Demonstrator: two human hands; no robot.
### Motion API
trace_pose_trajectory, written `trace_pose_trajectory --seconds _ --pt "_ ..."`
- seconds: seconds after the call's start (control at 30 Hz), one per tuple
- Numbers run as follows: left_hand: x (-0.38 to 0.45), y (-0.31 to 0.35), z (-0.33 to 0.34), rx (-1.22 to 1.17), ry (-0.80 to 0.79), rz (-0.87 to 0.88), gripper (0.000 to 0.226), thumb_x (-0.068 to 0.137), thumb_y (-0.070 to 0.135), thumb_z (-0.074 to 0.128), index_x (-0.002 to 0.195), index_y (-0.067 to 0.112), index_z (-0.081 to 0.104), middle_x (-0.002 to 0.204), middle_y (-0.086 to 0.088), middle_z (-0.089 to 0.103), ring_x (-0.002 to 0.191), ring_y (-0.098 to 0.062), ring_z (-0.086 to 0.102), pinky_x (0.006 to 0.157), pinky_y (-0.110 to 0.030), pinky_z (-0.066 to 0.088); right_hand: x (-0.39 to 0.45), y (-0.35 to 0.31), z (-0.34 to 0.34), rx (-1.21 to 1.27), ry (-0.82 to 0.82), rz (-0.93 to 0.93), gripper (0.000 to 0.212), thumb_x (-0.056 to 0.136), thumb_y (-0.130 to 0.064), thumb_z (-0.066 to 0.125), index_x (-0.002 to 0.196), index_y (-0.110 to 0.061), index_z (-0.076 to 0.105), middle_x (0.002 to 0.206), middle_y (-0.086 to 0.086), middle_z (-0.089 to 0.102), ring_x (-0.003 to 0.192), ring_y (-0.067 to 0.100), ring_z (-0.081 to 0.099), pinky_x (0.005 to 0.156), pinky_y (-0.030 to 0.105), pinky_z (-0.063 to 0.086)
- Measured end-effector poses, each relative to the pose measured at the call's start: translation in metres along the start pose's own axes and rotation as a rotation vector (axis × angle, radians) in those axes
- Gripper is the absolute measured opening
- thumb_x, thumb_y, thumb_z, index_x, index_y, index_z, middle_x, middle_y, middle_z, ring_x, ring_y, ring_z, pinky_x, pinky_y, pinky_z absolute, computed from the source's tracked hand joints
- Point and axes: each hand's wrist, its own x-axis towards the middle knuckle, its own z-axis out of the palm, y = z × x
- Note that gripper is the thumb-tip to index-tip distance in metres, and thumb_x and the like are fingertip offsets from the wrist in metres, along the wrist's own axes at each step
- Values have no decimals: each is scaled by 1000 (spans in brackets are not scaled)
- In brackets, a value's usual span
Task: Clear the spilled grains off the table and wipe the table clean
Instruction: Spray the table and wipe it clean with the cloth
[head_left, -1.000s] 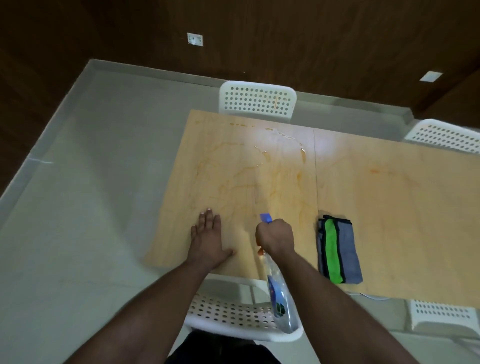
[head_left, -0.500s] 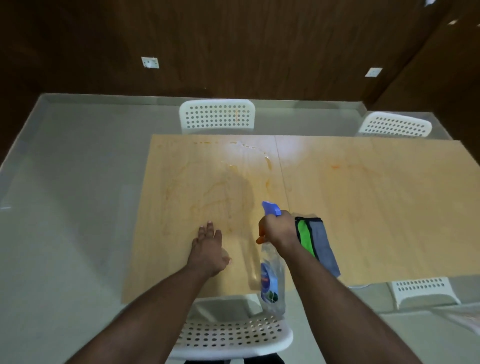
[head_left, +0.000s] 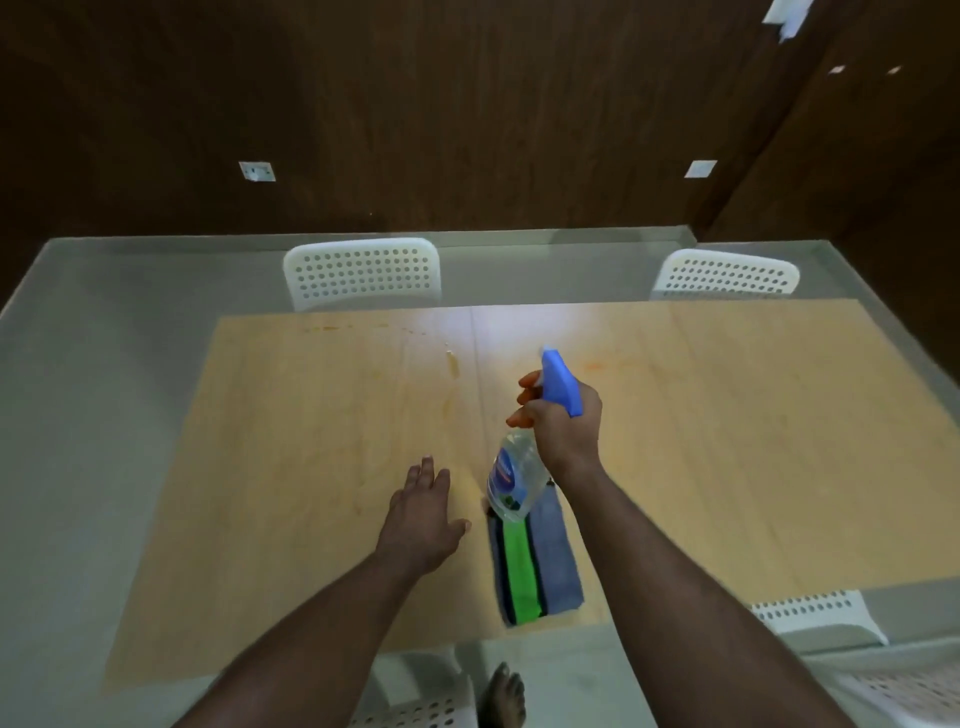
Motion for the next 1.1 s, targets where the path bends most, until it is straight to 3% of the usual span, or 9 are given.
trace_pose_trajectory --seconds 0.13,0.33,0.47,0.53,0.63,0.77,0.87,0.97,1.1 --pt "16 46 13 -3 5 51 87 100 52 61 166 15 19 176 -13 1 162 -30 6 128 -45 24 36 1 -50 27 85 -33 25 66 9 56 81 -7 69 77 5 65 64 23 63 62 43 63" --pt "27 100 41 66 -31 141 87 103 50 57 168 14 11 176 -11 -3 163 -29 1 130 -45 17 70 33 -102 -105 193 -98 26 80 12 64 97 -6 70 91 5 69 76 11 66 66 31 60" --pt "25 121 61 113 -47 189 88 104 49 54 169 16 5 176 -9 -7 163 -28 -5 132 -46 7 77 53 -123 -204 187 -183 26 79 -5 66 102 -16 69 92 -2 69 84 22 69 75 46 64" --pt "21 125 69 136 -26 189 87 105 48 52 169 15 3 176 -9 -8 163 -28 -7 132 -46 3 78 55 -128 -264 146 -242 27 81 -6 68 105 -18 68 92 -2 69 82 21 69 77 45 64" --pt "17 132 81 153 17 170 85 107 46 48 168 14 -1 176 -10 -10 162 -28 -9 132 -44 -2 77 57 -135 -367 73 -269 33 86 -6 73 116 -18 66 95 2 69 82 21 68 78 32 61" --pt "13 129 96 151 78 175 77 108 39 33 168 15 -8 175 -9 -17 161 -26 -17 132 -44 -6 71 66 -140 -373 73 -204 46 82 -10 77 126 -21 65 95 -3 68 82 12 63 71 7 45" --pt "8 128 110 124 120 198 71 103 42 11 167 19 -12 174 -6 -21 160 -23 -23 132 -46 -4 58 86 -149 -339 77 -139 64 79 -16 82 138 -24 59 114 -11 70 100 2 65 82 12 50" --pt "6 126 124 73 136 170 74 100 53 0 164 22 -19 170 -5 -29 158 -22 -29 132 -46 -4 34 119 -153 -396 140 6 83 79 -30 88 151 -22 48 139 -7 64 126 7 60 100 27 51" --pt "8 129 139 73 222 120 77 105 55 11 165 18 -19 173 -8 -24 159 -22 -24 131 -47 -2 -18 161 -152 -575 140 179 63 88 -32 79 143 -11 55 129 5 68 119 23 64 99 33 49"
